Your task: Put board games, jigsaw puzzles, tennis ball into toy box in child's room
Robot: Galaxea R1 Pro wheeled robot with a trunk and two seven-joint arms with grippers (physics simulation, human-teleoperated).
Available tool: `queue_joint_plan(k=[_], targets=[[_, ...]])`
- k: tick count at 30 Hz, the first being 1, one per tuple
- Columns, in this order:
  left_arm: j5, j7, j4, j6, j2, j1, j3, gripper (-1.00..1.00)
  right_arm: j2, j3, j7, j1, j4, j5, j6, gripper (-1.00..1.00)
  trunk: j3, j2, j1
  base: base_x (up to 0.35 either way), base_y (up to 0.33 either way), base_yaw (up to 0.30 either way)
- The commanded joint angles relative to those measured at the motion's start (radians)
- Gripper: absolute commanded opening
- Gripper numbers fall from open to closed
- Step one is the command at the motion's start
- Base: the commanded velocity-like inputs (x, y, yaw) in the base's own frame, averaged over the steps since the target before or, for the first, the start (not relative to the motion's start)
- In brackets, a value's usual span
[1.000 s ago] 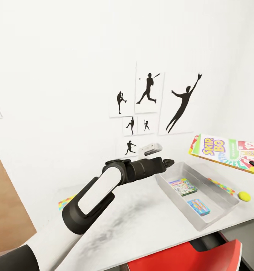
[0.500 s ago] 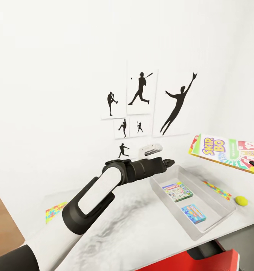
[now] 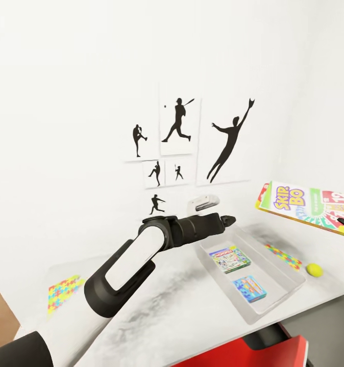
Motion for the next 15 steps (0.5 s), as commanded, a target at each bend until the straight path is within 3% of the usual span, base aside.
queue_joint_plan(k=[1,8,15], targets=[[0.007,0.009,-0.001,0.001,0.000,-0.001,0.000,1.00,0.000,-0.001,0.002,0.000,0.001,-0.003,0.008,-1.00,-0.001,-0.001,0.000,0.001,-0.255,-0.005],[0.007,0.001,-0.001,0.000,0.003,0.000,0.000,1.00,0.002,0.000,0.003,0.000,0.001,-0.003,0.008,-1.00,0.000,-0.001,0.000,0.000,-0.254,-0.002],[0.007,-0.002,-0.001,-0.001,0.005,0.001,0.000,1.00,0.006,-0.001,0.003,-0.001,0.001,-0.003,0.008,-1.00,0.000,-0.001,0.000,0.000,-0.097,0.000]])
